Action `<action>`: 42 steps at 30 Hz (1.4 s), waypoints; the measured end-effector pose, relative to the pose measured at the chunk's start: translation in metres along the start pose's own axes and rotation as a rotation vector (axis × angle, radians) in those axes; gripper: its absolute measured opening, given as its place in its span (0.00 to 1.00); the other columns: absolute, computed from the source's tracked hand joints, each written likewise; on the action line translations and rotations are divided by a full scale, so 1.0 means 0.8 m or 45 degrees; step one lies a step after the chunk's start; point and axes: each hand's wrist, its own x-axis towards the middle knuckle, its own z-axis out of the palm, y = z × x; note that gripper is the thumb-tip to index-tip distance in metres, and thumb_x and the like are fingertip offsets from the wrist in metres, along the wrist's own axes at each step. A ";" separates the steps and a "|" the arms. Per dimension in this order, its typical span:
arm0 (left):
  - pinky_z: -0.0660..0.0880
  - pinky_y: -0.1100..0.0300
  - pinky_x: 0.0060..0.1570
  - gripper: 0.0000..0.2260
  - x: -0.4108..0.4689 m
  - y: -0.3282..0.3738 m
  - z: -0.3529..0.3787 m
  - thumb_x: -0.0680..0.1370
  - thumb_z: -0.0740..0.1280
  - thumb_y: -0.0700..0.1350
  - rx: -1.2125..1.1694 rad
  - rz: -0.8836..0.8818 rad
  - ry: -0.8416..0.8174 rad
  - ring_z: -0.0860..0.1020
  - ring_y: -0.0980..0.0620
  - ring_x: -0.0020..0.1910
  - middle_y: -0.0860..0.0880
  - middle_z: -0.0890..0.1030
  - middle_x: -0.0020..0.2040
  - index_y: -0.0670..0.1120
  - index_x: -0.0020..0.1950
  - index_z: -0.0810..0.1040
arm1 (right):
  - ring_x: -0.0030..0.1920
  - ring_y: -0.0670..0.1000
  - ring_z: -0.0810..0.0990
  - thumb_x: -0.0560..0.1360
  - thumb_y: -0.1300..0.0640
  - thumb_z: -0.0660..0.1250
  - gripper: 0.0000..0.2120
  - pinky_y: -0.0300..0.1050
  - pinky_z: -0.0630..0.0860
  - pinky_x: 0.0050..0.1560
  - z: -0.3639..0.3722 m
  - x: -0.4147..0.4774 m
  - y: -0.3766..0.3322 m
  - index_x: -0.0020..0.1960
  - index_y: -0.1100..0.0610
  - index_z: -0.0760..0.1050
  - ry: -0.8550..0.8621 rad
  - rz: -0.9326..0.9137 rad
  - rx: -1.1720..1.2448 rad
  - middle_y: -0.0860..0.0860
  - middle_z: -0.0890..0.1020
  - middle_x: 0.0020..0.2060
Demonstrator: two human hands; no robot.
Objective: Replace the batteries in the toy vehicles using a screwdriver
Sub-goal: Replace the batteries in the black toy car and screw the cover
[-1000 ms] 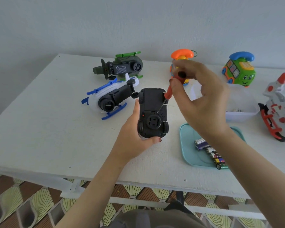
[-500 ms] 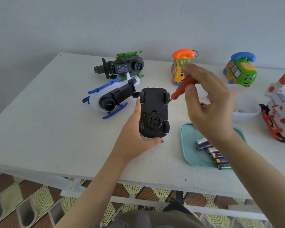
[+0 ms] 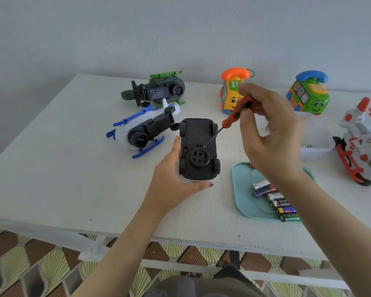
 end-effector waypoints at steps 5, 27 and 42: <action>0.64 0.77 0.60 0.49 -0.002 0.007 -0.005 0.62 0.75 0.65 -0.085 0.025 0.025 0.72 0.70 0.61 0.68 0.74 0.60 0.46 0.77 0.62 | 0.42 0.57 0.81 0.74 0.62 0.70 0.14 0.52 0.79 0.47 0.004 0.009 0.000 0.59 0.59 0.77 -0.020 -0.010 0.058 0.47 0.79 0.41; 0.64 0.76 0.60 0.45 -0.004 0.019 -0.006 0.64 0.75 0.60 0.014 0.123 0.019 0.73 0.69 0.59 0.63 0.76 0.59 0.41 0.74 0.65 | 0.40 0.51 0.81 0.76 0.62 0.62 0.11 0.52 0.79 0.45 0.021 0.026 -0.007 0.55 0.62 0.79 -0.042 -0.013 0.092 0.49 0.79 0.44; 0.64 0.78 0.59 0.42 -0.005 0.023 -0.006 0.64 0.75 0.59 0.002 0.169 0.061 0.72 0.73 0.60 0.67 0.73 0.59 0.49 0.72 0.61 | 0.45 0.46 0.78 0.73 0.56 0.70 0.11 0.44 0.78 0.48 0.016 0.030 -0.010 0.54 0.58 0.80 0.030 0.032 0.033 0.40 0.76 0.40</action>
